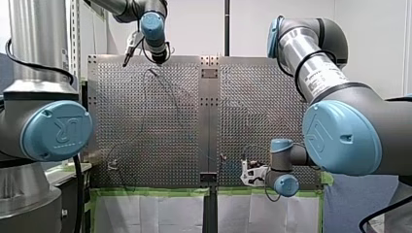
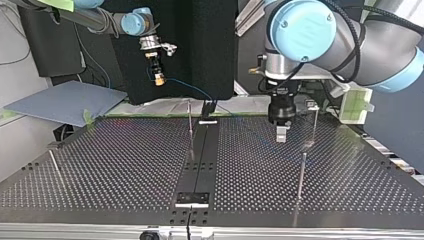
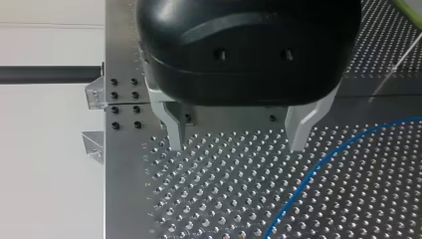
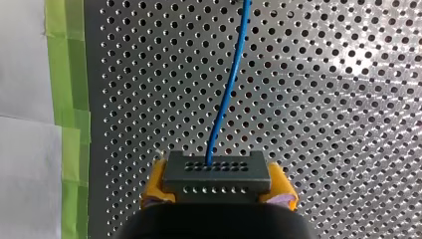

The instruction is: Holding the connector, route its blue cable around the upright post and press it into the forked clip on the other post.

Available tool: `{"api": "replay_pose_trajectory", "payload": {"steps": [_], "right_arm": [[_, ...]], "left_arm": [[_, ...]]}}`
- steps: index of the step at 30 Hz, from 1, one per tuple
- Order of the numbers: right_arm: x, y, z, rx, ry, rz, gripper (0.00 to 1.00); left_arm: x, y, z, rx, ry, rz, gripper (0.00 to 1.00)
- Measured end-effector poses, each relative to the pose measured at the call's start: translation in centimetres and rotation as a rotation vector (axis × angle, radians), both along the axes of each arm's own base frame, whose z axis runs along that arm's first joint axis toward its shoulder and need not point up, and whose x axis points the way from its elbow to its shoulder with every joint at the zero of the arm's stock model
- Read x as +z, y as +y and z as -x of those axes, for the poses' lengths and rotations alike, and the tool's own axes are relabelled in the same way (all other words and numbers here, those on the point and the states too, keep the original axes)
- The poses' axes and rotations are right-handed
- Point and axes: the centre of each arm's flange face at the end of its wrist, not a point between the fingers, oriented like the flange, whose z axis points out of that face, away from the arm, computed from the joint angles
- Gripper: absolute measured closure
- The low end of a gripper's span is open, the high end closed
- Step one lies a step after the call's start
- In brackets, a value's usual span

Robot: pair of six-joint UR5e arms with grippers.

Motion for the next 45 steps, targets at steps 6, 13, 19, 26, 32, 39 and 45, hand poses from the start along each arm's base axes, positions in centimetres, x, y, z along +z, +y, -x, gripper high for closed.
{"api": "replay_pose_trajectory", "payload": {"steps": [6,13,19,26,32,39,45], "right_arm": [[0.0,0.0,0.0,0.000,0.000,0.000,1.00],[0.0,0.0,0.0,0.001,0.002,-0.001,1.00],[0.0,0.0,0.0,0.001,0.003,-0.001,1.00],[0.0,0.0,0.0,0.001,0.005,-0.001,1.00],[-0.1,0.1,0.0,0.002,0.009,-0.002,1.00],[-0.1,0.1,0.0,0.002,0.010,-0.001,1.00],[-0.1,0.1,0.0,0.002,0.012,0.000,1.00]], "left_arm": [[-1.6,-1.3,-1.0,0.013,0.007,-0.015,0.00],[-3.1,-3.1,-1.9,0.002,-0.011,-0.001,0.00],[-3.1,-3.3,-2.1,0.017,-0.030,0.006,0.00],[-4.3,-3.6,-3.3,0.039,-0.023,0.001,0.00],[-5.3,-4.1,-5.0,0.048,-0.031,0.010,0.00],[-6.3,-4.2,-6.5,0.059,-0.013,0.000,0.00],[-6.3,-3.5,-7.0,0.087,-0.004,-0.006,0.00]]}}
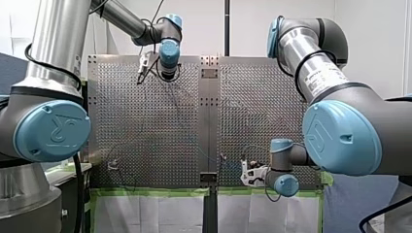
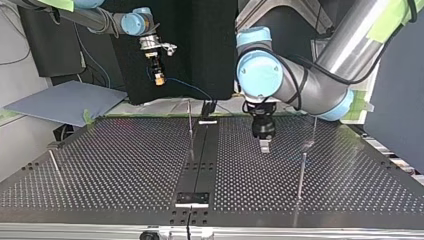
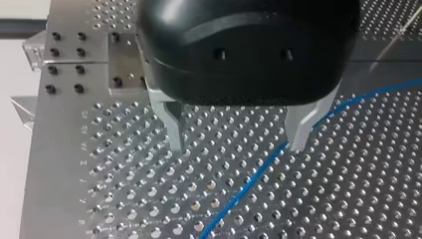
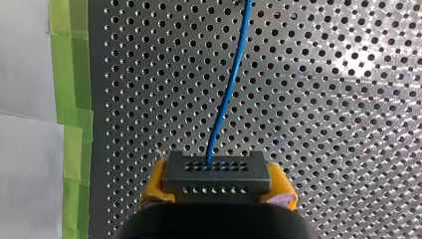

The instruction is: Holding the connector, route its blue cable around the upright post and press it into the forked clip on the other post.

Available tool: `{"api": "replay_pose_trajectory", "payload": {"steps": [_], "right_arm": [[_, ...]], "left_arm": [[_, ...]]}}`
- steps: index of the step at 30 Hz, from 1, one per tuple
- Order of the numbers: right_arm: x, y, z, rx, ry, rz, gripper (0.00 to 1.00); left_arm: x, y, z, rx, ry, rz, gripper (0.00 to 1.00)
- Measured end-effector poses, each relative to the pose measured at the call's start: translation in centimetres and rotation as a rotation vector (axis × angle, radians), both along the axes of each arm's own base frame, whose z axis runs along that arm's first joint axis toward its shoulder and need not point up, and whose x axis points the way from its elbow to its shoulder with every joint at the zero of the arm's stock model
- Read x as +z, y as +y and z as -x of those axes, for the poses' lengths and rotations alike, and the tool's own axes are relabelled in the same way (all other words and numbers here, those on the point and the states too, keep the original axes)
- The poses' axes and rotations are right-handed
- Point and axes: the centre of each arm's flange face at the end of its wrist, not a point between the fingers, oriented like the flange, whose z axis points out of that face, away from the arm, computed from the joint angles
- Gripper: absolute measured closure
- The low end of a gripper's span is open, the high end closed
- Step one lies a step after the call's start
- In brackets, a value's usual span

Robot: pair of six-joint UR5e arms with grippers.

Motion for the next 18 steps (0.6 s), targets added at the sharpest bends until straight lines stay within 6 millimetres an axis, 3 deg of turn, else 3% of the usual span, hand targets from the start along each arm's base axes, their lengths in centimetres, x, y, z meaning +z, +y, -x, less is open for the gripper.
{"api": "replay_pose_trajectory", "payload": {"steps": [18], "right_arm": [[0.0,0.0,0.0,0.000,0.001,0.000,1.00]], "left_arm": [[0.0,1.5,-1.7,0.034,-0.026,-0.006,0.00]]}}
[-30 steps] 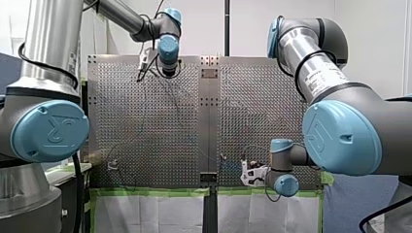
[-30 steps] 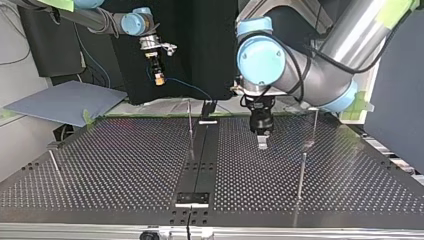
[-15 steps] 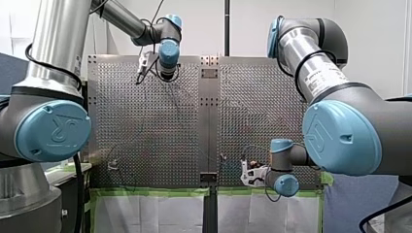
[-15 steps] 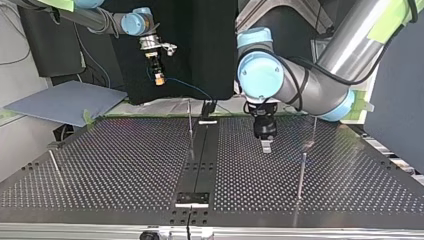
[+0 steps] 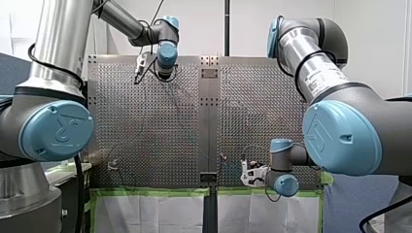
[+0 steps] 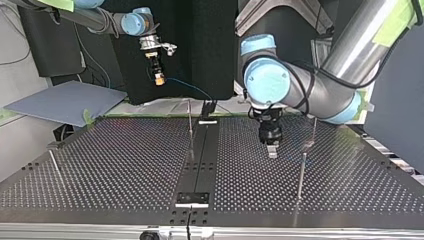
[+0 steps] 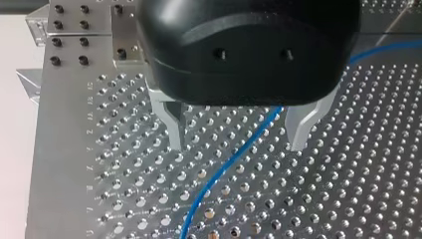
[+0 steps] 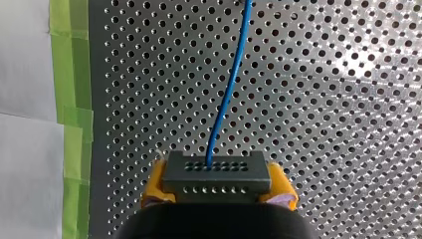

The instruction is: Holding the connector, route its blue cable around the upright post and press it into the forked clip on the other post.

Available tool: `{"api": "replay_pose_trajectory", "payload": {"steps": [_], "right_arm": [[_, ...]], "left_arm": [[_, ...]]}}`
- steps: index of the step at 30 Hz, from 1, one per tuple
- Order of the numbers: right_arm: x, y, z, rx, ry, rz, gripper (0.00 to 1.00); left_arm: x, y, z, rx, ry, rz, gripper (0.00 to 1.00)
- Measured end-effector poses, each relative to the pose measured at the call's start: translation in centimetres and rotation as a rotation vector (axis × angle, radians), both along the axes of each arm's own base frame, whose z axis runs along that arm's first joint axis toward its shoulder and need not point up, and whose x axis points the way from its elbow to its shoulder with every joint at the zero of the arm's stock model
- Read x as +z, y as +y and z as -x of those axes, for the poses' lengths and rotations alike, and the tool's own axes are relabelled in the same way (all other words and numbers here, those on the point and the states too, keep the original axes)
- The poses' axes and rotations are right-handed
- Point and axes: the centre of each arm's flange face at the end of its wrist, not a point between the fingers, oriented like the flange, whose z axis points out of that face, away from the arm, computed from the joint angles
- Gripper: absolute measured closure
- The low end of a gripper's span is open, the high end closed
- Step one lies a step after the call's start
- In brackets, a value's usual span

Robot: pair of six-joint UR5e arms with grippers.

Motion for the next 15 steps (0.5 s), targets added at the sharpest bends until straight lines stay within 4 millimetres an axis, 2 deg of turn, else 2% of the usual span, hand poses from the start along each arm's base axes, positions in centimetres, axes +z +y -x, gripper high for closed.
{"api": "replay_pose_trajectory", "payload": {"steps": [6,15], "right_arm": [[0.0,0.0,0.0,0.000,0.003,-0.002,1.00],[-0.1,0.1,0.0,0.000,0.010,-0.003,1.00]], "left_arm": [[-0.7,-0.3,-1.0,-0.012,0.011,-0.001,0.00],[0.8,0.0,-2.0,0.002,-0.025,0.029,0.00]]}}
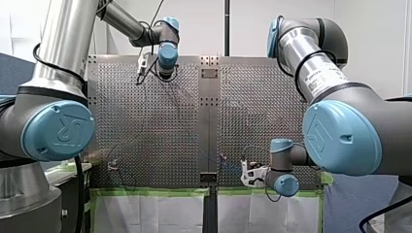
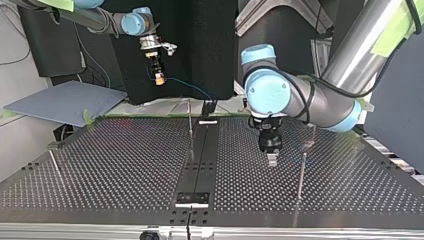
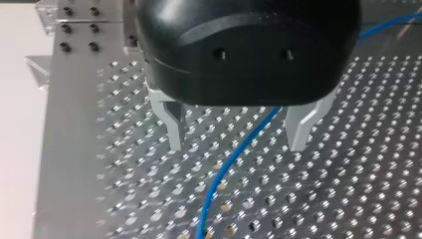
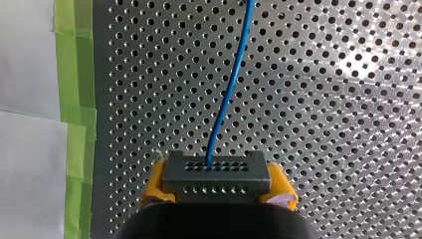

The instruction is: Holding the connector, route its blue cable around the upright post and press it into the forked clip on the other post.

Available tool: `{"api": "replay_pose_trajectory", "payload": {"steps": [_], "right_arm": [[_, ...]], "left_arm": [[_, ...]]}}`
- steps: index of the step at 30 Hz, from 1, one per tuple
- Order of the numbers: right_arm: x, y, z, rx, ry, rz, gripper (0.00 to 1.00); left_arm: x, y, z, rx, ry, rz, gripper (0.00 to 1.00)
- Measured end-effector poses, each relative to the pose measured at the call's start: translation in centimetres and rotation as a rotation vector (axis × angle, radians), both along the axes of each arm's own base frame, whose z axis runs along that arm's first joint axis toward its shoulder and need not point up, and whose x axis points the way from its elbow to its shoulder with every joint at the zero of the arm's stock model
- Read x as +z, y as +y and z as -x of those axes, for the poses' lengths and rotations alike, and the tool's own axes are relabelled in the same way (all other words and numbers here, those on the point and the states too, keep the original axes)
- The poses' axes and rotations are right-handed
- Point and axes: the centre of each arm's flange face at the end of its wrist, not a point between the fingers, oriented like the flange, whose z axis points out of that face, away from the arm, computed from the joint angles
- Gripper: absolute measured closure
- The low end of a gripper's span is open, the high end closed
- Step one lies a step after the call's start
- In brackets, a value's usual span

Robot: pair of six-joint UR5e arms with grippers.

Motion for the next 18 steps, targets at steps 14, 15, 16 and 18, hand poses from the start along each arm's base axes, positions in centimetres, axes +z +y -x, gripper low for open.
{"api": "replay_pose_trajectory", "payload": {"steps": [14,15,16,18], "right_arm": [[0.0,0.0,0.0,0.000,0.001,0.000,1.00],[0.0,0.0,0.0,0.000,0.001,-0.001,1.00],[0.0,0.0,0.0,0.000,0.001,-0.001,1.00],[0.0,0.0,0.0,0.001,0.001,-0.001,1.00]], "left_arm": [[3.0,0.4,-0.7,0.025,-0.034,0.023,0.00],[3.2,0.4,-0.8,0.025,-0.034,0.024,0.00],[3.6,0.4,-0.8,0.026,-0.035,0.025,0.00],[4.2,0.4,-0.8,0.026,-0.038,0.030,0.00]]}}
